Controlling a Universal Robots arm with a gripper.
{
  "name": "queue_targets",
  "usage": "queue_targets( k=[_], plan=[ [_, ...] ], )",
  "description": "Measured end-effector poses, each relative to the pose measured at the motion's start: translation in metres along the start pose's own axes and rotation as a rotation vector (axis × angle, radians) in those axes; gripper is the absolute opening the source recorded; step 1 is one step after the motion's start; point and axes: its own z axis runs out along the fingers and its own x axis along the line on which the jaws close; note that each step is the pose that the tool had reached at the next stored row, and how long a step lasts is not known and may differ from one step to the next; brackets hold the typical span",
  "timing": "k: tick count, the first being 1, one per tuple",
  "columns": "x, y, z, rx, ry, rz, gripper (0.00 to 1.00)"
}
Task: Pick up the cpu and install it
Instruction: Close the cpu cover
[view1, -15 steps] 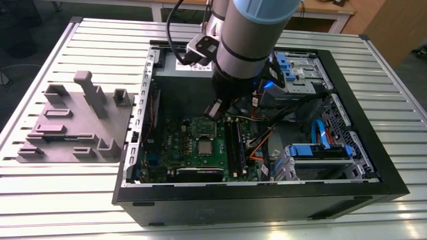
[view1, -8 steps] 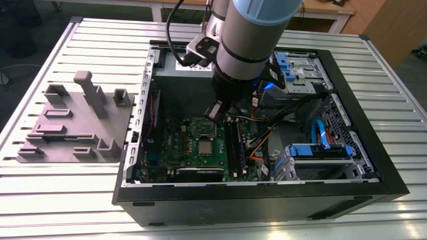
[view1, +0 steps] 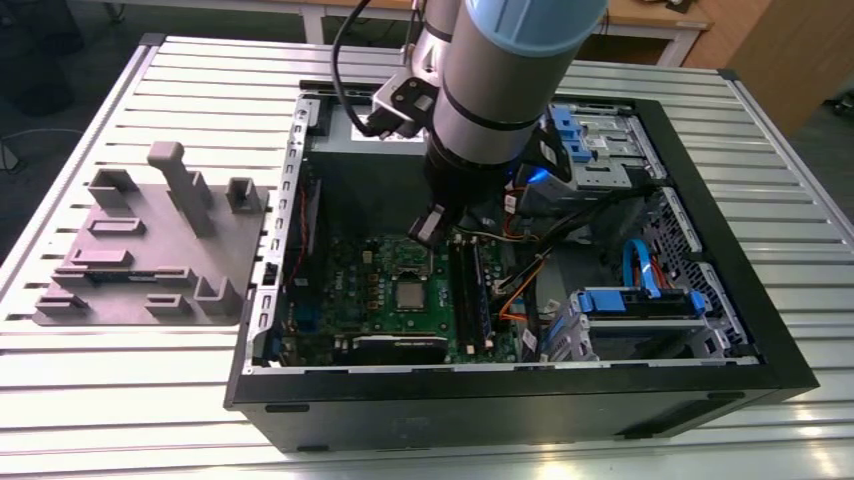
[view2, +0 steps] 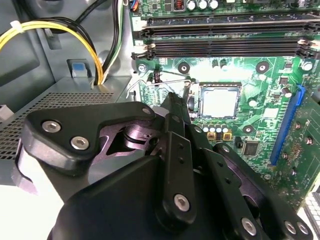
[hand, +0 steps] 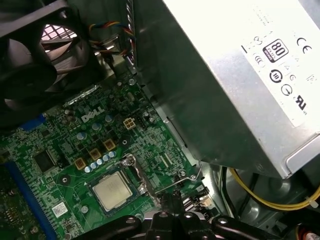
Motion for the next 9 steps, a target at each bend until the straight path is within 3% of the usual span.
queue_targets(
  k=[9],
  plan=[
    [0.0075,-0.0048,-0.0013,-0.0005,0.0007,-0.005,0.1]
  ],
)
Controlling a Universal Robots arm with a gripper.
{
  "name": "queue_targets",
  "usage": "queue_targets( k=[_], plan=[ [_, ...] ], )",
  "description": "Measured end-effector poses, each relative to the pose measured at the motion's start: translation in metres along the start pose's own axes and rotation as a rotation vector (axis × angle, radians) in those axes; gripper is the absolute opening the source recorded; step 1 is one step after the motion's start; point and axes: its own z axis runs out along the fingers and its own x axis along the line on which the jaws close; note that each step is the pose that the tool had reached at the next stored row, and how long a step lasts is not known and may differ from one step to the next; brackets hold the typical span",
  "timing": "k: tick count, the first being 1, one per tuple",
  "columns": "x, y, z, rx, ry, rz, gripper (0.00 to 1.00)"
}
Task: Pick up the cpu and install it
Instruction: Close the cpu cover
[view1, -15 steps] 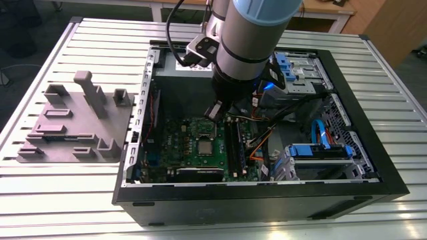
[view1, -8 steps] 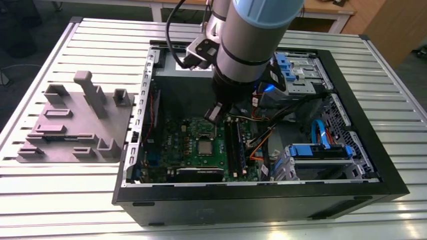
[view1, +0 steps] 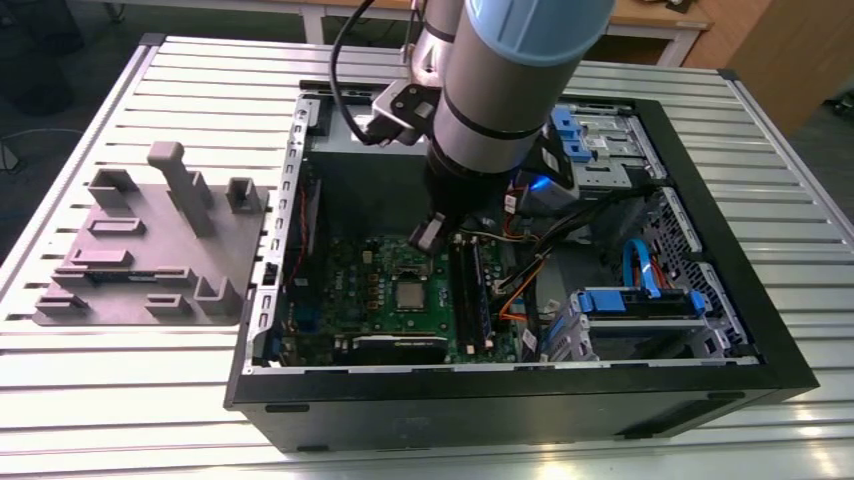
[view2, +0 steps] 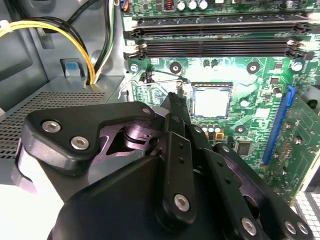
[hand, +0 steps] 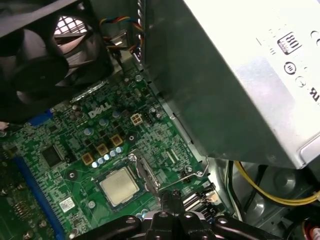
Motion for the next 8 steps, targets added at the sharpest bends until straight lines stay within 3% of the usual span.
queue_targets(
  k=[8],
  plan=[
    [0.0065,-0.0036,-0.0004,-0.0003,0.0004,-0.003,0.1]
  ],
)
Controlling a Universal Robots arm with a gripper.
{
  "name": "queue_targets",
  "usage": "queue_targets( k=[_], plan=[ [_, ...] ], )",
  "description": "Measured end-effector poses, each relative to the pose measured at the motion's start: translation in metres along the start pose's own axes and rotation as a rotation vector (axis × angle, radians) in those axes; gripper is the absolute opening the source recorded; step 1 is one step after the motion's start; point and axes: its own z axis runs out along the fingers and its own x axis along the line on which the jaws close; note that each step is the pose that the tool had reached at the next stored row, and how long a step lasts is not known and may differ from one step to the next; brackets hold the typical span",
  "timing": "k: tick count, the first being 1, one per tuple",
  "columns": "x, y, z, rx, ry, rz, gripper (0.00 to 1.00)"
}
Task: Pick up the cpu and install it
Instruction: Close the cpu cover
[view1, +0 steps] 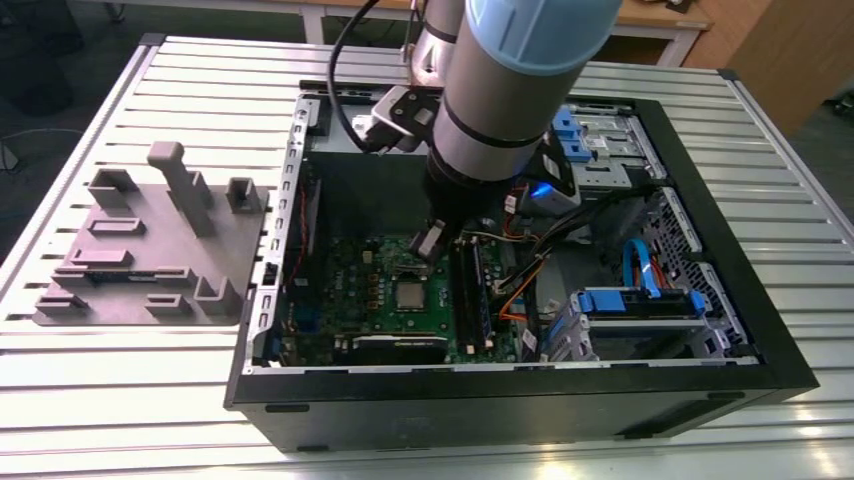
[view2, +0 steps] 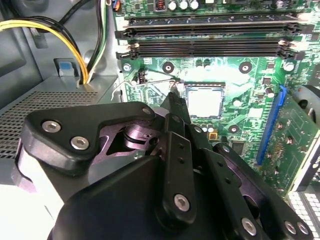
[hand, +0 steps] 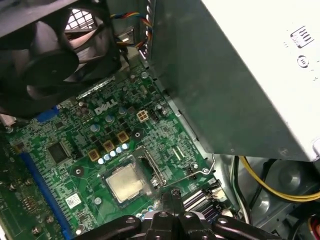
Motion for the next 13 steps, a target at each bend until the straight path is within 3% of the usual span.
queue_targets(
  k=[8,13],
  plan=[
    [0.0102,-0.0028,-0.0001,-0.0001,0.0012,-0.005,0.1],
    [0.0179,0.0028,0.0002,-0.0005,0.0017,-0.009,0.1]
  ],
)
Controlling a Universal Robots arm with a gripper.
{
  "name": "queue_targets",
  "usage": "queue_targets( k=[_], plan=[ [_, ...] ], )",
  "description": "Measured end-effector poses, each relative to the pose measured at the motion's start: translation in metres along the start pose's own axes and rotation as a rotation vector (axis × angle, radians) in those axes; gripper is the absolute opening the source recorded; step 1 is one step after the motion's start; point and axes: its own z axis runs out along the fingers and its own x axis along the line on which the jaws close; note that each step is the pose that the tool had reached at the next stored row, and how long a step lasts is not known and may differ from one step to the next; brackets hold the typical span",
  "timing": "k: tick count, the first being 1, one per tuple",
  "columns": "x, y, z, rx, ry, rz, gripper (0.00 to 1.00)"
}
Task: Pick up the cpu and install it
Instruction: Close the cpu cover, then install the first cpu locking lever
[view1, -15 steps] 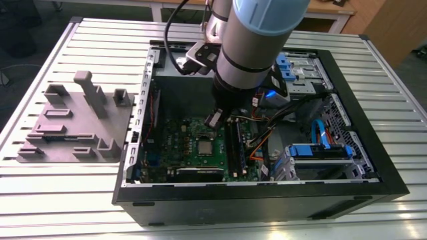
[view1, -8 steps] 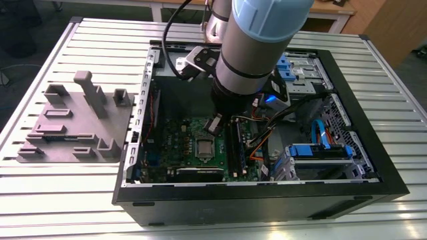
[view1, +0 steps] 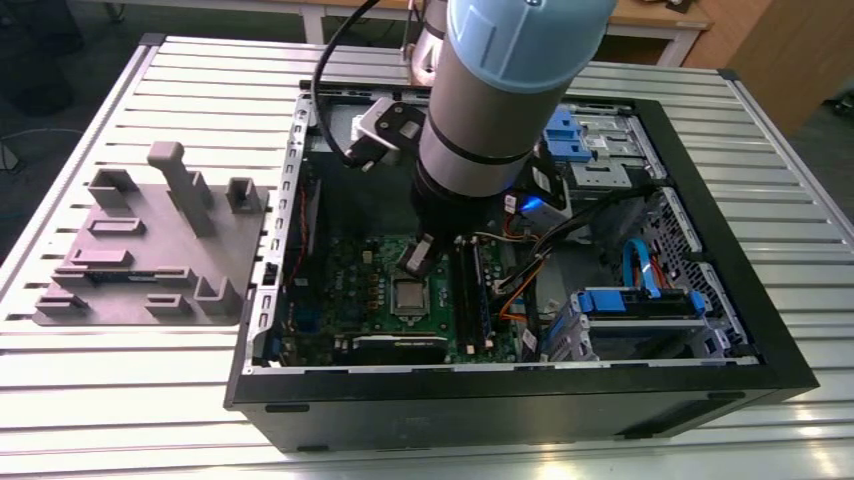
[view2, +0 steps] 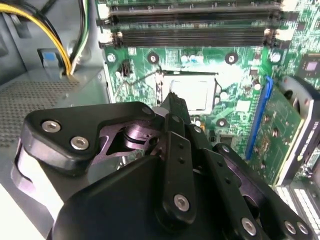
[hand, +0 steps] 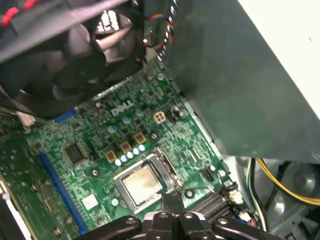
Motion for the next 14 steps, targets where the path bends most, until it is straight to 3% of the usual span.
queue_targets(
  k=[14],
  plan=[
    [0.0005,0.0005,0.0,0.0,0.0002,-0.001,0.1]
  ],
)
